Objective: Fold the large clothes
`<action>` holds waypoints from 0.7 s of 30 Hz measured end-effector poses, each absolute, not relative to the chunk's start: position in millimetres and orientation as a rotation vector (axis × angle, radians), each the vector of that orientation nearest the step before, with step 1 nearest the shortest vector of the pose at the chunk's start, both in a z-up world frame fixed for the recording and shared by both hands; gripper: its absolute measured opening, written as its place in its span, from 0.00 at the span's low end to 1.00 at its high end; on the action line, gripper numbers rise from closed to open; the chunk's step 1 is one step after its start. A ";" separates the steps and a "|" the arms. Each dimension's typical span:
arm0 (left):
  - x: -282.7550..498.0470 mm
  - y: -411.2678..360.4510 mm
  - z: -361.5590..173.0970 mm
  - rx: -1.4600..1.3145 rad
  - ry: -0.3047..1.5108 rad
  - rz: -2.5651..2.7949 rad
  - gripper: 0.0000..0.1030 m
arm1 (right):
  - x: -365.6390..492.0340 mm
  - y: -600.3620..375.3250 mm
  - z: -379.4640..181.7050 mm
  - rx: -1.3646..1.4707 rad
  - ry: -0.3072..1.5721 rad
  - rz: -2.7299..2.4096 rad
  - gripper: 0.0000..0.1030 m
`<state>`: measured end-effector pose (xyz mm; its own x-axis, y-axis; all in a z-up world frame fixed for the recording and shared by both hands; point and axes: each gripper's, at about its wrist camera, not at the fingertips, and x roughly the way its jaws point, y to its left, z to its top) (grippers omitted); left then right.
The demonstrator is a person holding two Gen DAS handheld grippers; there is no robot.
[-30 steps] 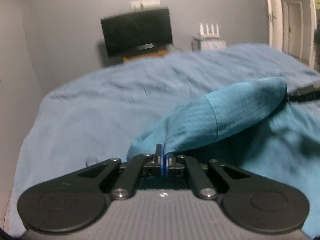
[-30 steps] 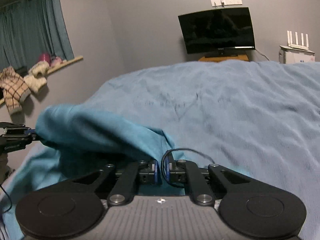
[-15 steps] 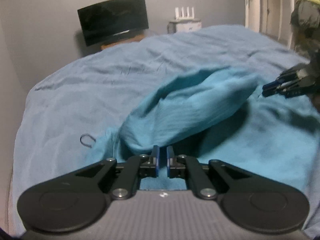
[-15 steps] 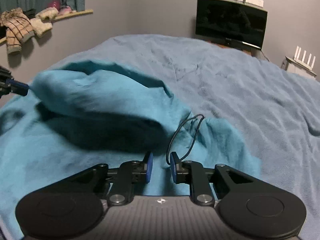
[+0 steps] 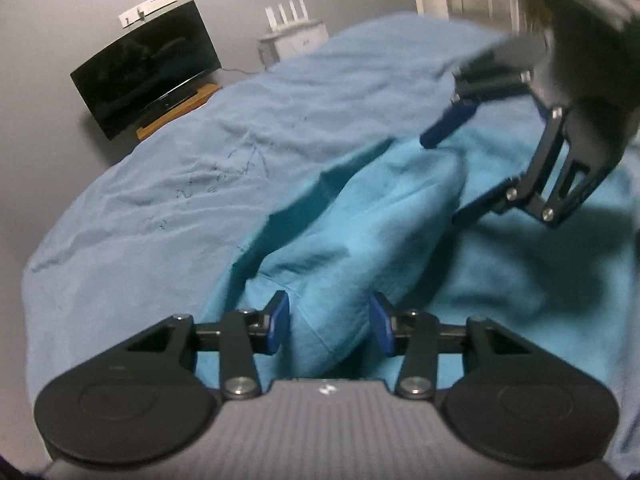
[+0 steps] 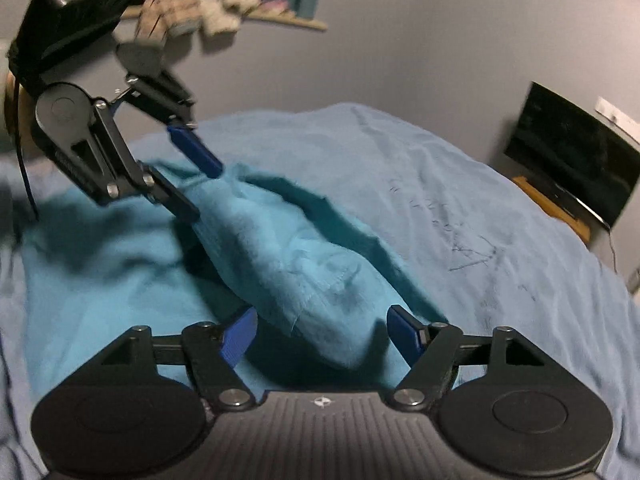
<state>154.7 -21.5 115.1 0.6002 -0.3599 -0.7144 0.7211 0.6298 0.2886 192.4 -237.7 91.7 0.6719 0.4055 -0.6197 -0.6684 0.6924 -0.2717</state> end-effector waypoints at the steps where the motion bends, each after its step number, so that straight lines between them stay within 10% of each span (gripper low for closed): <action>1: 157.5 -24.9 109.8 0.620 0.665 -0.667 0.43 | 197.2 -232.7 87.4 -0.537 0.562 0.634 0.66; 5: 164.3 -29.1 95.2 0.633 0.677 -0.656 0.45 | 204.7 -227.4 75.4 -0.548 0.578 0.651 0.39; 7: 166.7 -28.0 90.3 0.601 0.704 -0.670 0.23 | 201.3 -221.5 69.6 -0.537 0.572 0.668 0.13; 10: 161.4 -22.6 95.2 0.555 0.698 -0.692 0.03 | 186.2 -218.8 66.7 -0.541 0.547 0.684 0.12; 21: 85.2 -11.0 69.9 0.637 0.708 -0.836 0.02 | 118.6 -229.1 37.9 -0.503 0.579 0.753 0.11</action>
